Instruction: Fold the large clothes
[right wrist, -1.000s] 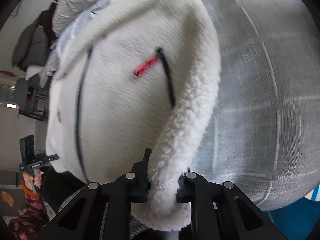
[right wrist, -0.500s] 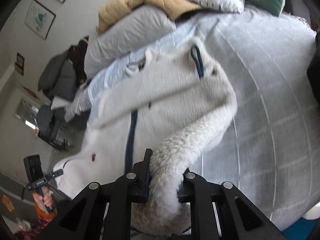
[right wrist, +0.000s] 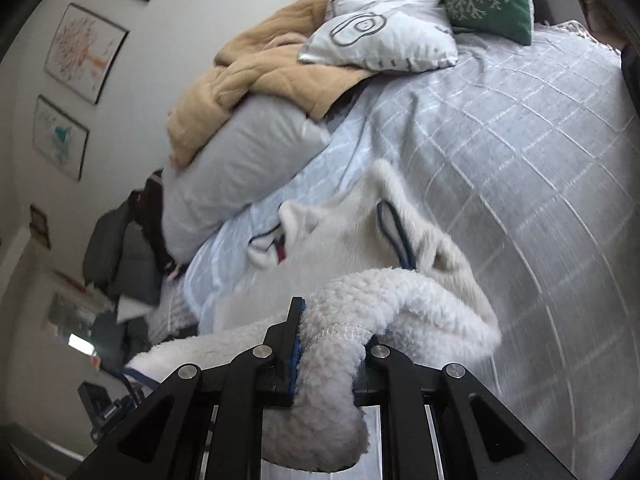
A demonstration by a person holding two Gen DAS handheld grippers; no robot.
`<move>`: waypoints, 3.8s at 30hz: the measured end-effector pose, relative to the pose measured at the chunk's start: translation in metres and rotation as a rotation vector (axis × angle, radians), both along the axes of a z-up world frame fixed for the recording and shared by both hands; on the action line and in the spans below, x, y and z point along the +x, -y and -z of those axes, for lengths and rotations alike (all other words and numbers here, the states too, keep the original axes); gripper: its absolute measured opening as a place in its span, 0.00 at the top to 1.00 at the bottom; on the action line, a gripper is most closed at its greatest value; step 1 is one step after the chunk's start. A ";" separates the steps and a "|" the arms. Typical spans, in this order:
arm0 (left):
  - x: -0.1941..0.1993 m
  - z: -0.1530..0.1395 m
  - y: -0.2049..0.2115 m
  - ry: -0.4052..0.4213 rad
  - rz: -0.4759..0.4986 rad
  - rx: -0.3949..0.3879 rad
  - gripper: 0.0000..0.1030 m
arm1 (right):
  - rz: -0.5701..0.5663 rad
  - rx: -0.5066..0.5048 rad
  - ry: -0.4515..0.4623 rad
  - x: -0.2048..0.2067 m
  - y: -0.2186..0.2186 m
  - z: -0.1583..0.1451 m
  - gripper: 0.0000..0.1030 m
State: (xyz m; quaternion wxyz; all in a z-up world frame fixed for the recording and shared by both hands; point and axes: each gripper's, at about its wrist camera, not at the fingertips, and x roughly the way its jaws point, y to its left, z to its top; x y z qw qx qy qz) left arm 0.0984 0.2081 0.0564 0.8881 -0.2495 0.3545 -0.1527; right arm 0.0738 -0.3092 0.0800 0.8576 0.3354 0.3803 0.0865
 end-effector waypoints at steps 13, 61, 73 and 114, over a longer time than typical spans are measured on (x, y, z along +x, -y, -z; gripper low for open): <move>0.092 0.072 0.000 -0.107 -0.109 0.008 0.86 | 0.079 -0.031 -0.052 0.079 -0.011 0.059 0.83; 0.253 0.028 0.047 0.137 -0.311 0.428 0.88 | 0.173 -0.747 0.127 0.270 -0.076 0.037 0.89; 0.313 0.122 0.007 -0.160 -0.278 0.270 0.61 | 0.097 -0.507 -0.151 0.340 -0.025 0.137 0.86; 0.070 0.050 0.022 -0.226 -0.206 0.186 0.18 | 0.114 -0.568 -0.161 0.085 -0.086 0.063 0.38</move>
